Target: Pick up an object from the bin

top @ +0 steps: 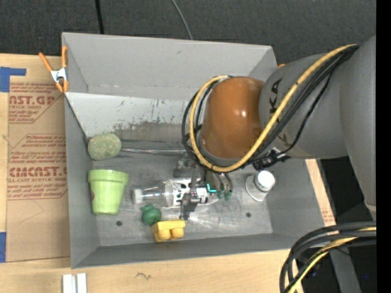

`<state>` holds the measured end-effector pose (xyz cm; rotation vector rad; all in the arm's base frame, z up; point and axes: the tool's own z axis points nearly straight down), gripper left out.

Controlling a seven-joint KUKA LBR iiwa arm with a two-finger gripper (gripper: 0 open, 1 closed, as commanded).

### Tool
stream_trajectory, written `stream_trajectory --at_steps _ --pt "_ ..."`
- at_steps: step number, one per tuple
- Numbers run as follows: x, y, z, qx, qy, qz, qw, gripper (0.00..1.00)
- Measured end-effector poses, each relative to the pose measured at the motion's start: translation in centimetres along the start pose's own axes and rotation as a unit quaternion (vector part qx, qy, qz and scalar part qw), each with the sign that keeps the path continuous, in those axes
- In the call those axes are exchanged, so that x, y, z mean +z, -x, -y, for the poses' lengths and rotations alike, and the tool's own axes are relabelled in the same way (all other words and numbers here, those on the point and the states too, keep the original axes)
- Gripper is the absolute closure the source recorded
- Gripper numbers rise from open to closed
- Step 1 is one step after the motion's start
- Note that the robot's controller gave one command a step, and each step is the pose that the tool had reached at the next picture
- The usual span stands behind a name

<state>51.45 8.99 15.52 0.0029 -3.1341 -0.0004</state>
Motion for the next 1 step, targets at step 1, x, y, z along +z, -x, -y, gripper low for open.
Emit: stream_trajectory --at_steps 1 --pt "-0.40 0.20 0.04 0.001 0.000 0.0039 1.0000 0.00"
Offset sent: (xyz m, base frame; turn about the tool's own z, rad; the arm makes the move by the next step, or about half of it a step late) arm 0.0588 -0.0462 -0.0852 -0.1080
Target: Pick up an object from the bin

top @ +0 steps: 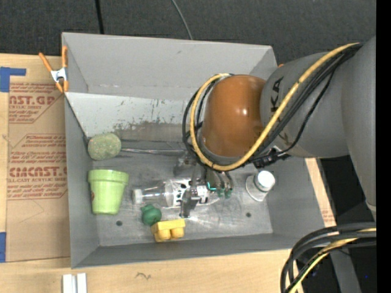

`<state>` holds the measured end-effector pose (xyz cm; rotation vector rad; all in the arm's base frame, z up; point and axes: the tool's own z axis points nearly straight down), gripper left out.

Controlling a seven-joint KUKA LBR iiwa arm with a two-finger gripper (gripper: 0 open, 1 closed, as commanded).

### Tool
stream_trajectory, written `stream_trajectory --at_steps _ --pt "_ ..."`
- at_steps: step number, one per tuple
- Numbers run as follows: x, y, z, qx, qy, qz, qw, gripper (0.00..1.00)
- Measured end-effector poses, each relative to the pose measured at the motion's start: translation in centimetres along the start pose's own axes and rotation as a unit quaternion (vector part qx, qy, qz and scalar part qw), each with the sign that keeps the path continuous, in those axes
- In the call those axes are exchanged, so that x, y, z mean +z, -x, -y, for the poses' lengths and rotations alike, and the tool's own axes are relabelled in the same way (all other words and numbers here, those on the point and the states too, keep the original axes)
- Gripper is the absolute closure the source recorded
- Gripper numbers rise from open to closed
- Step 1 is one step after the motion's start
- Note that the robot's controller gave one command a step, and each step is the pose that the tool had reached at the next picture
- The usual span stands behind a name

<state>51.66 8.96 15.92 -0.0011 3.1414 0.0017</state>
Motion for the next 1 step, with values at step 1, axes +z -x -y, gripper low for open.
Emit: stream_trajectory --at_steps 1 --pt "3.37 2.68 1.70 -0.026 0.001 0.0050 0.9997 0.00"
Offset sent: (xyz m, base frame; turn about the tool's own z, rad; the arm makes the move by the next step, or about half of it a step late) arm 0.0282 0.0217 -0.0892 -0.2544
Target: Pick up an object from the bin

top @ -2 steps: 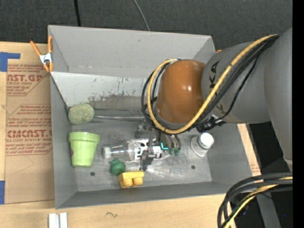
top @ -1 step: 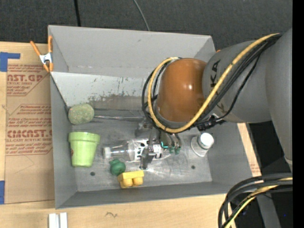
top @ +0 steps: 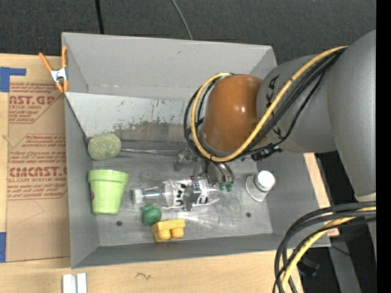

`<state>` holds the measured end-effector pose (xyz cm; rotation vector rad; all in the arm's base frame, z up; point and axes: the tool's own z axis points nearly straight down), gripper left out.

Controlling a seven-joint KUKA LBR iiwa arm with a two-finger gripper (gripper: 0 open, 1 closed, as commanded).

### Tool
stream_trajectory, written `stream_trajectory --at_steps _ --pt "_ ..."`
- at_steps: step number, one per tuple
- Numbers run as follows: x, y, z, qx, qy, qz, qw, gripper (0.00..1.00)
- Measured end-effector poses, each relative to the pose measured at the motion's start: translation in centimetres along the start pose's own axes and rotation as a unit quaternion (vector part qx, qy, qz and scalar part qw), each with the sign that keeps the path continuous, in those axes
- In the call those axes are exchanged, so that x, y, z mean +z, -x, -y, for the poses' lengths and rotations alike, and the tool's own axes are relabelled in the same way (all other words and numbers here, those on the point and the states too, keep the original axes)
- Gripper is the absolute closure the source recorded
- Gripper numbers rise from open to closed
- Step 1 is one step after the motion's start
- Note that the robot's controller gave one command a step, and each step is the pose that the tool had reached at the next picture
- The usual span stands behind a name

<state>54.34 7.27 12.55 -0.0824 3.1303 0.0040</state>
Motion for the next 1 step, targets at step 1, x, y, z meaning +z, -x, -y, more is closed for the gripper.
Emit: stream_trajectory --at_steps 1 --pt "4.77 0.79 -3.71 -0.100 -0.002 -0.0005 0.9949 1.00"
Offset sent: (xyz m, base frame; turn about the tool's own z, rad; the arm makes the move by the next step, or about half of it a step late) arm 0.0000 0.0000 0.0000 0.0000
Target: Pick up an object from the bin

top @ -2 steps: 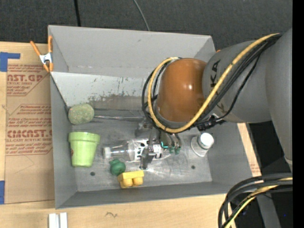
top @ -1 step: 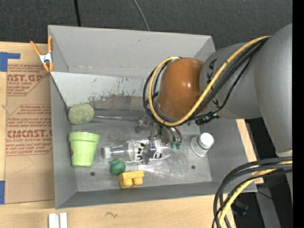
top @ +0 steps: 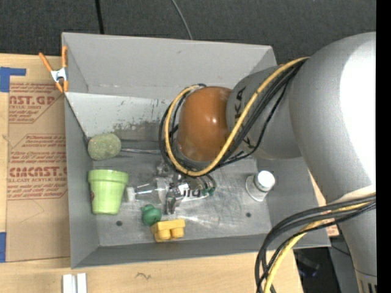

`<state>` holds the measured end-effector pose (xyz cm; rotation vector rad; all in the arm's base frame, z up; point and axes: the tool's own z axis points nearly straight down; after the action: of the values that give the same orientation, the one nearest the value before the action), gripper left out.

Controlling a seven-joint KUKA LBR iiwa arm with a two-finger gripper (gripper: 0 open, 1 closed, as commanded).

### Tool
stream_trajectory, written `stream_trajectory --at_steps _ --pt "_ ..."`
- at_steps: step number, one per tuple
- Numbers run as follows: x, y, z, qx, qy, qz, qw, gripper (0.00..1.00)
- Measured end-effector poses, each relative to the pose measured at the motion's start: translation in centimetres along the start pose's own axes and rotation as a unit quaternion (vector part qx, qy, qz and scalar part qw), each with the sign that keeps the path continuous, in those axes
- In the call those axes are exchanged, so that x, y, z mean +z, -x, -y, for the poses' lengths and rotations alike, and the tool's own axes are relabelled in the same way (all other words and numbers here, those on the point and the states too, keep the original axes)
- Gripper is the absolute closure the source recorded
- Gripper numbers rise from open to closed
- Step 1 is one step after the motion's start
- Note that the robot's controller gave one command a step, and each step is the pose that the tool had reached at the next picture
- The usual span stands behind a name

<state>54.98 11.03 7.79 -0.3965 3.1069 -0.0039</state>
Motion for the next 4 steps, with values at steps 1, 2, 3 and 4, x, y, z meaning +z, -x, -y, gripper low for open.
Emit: stream_trajectory --at_steps 1,2,3,4 --pt "0.0 0.0 0.0 0.000 0.000 0.0000 1.0000 1.00" --pt "-4.0 0.6 -0.8 0.001 0.002 -0.0070 1.0000 1.00" --pt "-5.5 1.8 -0.6 0.005 0.001 0.0003 1.0000 1.00" --pt "-8.4 0.5 -2.2 -0.007 0.002 -0.0097 0.9999 1.00"
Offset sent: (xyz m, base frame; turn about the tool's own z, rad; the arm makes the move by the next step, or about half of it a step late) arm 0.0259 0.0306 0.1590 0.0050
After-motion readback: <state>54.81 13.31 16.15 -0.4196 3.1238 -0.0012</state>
